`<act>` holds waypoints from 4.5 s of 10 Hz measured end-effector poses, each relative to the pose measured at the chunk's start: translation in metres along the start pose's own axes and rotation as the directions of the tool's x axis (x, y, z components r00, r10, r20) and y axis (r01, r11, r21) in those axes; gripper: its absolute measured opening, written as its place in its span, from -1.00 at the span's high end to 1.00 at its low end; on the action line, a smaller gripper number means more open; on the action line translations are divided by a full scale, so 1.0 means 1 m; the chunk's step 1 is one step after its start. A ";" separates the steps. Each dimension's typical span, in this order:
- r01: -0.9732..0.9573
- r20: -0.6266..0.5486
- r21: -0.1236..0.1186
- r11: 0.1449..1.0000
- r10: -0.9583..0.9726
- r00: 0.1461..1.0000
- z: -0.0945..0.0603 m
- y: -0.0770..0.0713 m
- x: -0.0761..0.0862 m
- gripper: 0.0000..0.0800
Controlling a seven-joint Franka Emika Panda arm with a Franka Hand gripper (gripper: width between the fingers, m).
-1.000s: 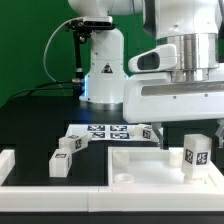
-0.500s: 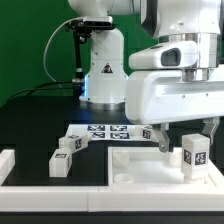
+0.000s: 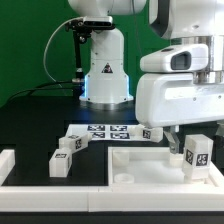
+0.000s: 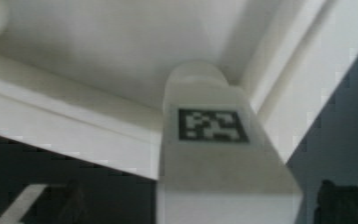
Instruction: Assemble one leg
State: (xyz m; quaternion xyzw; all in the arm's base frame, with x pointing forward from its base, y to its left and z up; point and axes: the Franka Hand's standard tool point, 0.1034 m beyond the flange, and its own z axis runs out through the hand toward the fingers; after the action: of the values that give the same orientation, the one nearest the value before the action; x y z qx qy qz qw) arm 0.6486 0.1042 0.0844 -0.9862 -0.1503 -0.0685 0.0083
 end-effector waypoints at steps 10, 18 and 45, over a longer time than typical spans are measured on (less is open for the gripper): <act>-0.854 -0.040 0.049 0.517 0.856 0.516 0.004 0.001 -0.008 0.29; -0.990 0.016 0.054 0.129 0.991 0.130 0.004 0.003 -0.012 0.27; -1.000 -0.001 -0.015 0.007 1.000 0.007 0.010 -0.008 -0.011 0.29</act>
Offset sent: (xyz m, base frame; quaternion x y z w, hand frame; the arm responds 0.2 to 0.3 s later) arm 0.0000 0.0000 0.0000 0.0000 0.0000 0.1296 0.9916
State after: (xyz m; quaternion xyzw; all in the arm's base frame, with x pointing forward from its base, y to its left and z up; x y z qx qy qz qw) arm 0.6368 0.1091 0.0726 -0.8062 0.5885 -0.0385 0.0478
